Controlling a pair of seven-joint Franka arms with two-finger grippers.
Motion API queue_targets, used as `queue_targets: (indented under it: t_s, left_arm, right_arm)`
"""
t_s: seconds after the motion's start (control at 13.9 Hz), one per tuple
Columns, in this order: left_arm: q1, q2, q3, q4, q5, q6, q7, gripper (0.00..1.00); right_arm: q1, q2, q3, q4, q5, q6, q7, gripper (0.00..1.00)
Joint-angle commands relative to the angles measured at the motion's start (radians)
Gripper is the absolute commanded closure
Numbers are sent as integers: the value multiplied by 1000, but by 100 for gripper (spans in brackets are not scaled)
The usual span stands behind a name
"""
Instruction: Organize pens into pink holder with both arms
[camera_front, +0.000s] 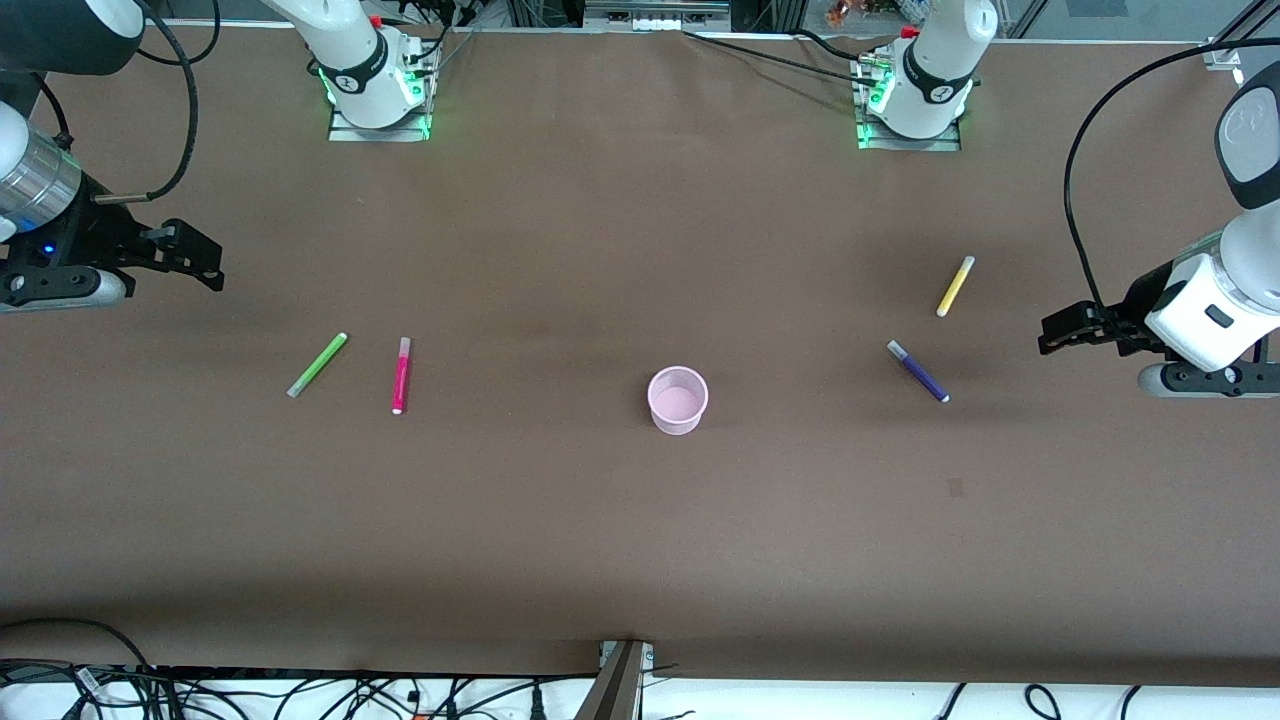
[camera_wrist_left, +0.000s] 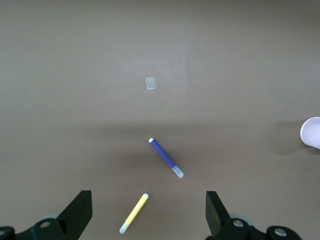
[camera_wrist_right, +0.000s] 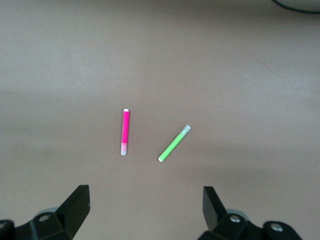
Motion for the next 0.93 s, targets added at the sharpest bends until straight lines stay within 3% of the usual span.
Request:
queue_targets:
  t_s: [0.0,0.5,0.86]
  left_arm:
    - [3,-27,-6,-31,41,16,14,0]
    - [2,-9,-6,-31,43,2,-16,0]
    - [18,74,2,-36,-12,30,-206,0]
  right_arm:
    - [7,-5,-6,5,-1,-1,-2,0]
    - [10,-5,-3,8,-3,1,-2,0]
    - [10,-6,-3,0,0,-49,-2,0]
